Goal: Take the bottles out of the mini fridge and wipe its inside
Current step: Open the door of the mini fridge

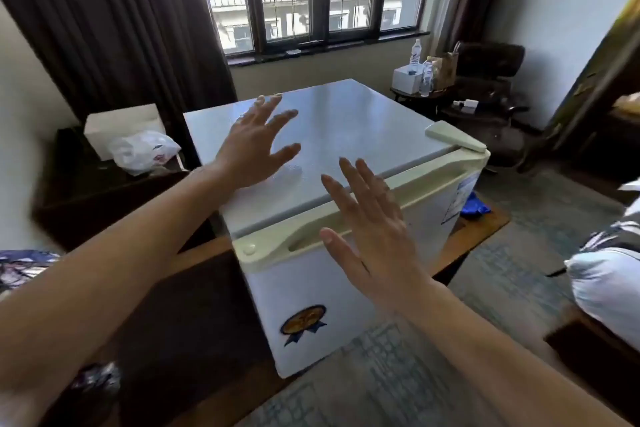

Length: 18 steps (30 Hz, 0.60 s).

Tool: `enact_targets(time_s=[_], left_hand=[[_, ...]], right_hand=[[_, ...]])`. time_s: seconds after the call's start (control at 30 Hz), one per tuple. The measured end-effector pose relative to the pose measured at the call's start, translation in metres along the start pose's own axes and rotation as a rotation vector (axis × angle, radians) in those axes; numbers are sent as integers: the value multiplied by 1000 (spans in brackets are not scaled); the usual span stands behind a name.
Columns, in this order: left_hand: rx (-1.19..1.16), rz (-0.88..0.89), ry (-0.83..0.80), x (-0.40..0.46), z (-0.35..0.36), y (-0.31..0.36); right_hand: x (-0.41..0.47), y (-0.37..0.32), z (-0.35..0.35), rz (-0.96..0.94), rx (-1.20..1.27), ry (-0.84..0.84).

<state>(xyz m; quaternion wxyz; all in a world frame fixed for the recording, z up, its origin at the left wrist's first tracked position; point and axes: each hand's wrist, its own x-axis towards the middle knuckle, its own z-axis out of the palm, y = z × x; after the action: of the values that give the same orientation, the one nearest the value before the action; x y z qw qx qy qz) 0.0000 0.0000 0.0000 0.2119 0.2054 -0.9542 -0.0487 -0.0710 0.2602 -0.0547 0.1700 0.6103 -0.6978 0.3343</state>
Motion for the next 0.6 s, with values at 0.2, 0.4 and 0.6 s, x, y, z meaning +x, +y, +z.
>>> enact_targets(time_s=[0.2,0.4,0.6], left_hand=[[4,-174,-280,11,8,2],[16,-197,-305,14,9,2],[0,-191,-308,16,7,0]], right_hand=[[-5,6,28,-52,-2,68],[-9,8,46,-27,2,217],[-12,7,46,-19,43,269]])
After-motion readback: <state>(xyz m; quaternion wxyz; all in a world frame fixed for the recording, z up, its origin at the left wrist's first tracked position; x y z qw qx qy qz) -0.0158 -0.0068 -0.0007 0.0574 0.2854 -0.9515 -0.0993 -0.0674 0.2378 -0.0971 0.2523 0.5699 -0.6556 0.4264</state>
